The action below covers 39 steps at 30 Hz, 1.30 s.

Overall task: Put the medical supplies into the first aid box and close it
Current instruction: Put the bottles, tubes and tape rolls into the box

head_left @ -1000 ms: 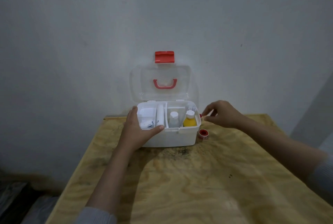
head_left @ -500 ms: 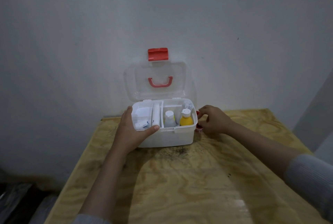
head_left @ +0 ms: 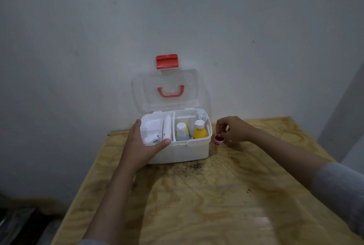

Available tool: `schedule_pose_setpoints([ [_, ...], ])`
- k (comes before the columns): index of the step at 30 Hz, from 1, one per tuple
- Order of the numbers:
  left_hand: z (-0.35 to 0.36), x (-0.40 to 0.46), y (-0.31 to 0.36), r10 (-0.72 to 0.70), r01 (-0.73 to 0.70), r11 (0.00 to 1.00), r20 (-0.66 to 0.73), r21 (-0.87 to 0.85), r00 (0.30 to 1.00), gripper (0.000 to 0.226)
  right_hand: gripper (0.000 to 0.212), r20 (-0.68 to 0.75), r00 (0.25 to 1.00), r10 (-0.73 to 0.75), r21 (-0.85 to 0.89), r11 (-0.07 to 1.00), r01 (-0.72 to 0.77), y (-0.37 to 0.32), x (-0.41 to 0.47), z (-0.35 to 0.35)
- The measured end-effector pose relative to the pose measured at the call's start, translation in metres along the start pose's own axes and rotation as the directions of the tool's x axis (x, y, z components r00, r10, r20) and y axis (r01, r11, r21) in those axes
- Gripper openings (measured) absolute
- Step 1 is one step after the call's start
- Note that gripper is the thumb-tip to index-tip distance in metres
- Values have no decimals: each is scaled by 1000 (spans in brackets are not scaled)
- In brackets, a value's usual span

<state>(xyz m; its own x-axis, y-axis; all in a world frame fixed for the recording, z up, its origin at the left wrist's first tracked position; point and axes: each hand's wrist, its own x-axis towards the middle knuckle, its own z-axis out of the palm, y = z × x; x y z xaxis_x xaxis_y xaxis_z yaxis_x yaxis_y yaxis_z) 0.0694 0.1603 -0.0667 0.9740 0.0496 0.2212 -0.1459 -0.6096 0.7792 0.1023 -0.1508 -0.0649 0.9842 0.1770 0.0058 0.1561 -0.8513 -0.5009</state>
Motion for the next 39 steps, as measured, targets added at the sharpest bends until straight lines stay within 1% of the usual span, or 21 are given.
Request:
schedule_pose_setpoints([
  [3,0,0,1,2,-2,1000,5,3,1000,113,12,65,998,-11,14,1000,10,3,-8,-5],
  [6,0,-1,3,17,-17,1000,-6,11,1000,108,6,103,995,-5,23,1000,2,6,-18,-9],
  [9,0,-1,4,27,-27,1000,-7,7,1000,109,17,113,994,5,13,1000,-6,8,-26,-8],
  [13,0,1,2,7,-7,1000,-1,21,1000,110,18,11,1000,-9,-3,1000,9,8,-34,2],
  [16,0,0,2,4,-4,1000,2,24,1000,111,17,-44,998,-43,-50,998,41,8,-40,6],
  [21,0,0,1,-7,7,1000,16,4,1000,117,13,-129,989,-70,-59,996,63,3,-46,-10],
  [26,0,-1,1,-2,2,1000,5,-4,1000,113,18,-227,964,-141,-70,989,128,-38,-50,-52],
  [30,0,-3,2,1,-1,1000,8,-14,1000,114,22,-261,943,-205,-37,979,202,-87,-49,-74],
  [33,0,-4,6,-1,1,1000,5,-15,1000,114,24,-231,940,-252,-9,966,257,-121,-40,-75],
  [36,1,-5,9,-23,23,1000,17,-21,1000,114,24,-185,936,-301,-16,953,303,-149,-23,-65],
  [39,-1,-6,7,9,-9,997,4,-74,1000,103,25,-131,938,-320,-34,947,319,-173,-1,-47],
])
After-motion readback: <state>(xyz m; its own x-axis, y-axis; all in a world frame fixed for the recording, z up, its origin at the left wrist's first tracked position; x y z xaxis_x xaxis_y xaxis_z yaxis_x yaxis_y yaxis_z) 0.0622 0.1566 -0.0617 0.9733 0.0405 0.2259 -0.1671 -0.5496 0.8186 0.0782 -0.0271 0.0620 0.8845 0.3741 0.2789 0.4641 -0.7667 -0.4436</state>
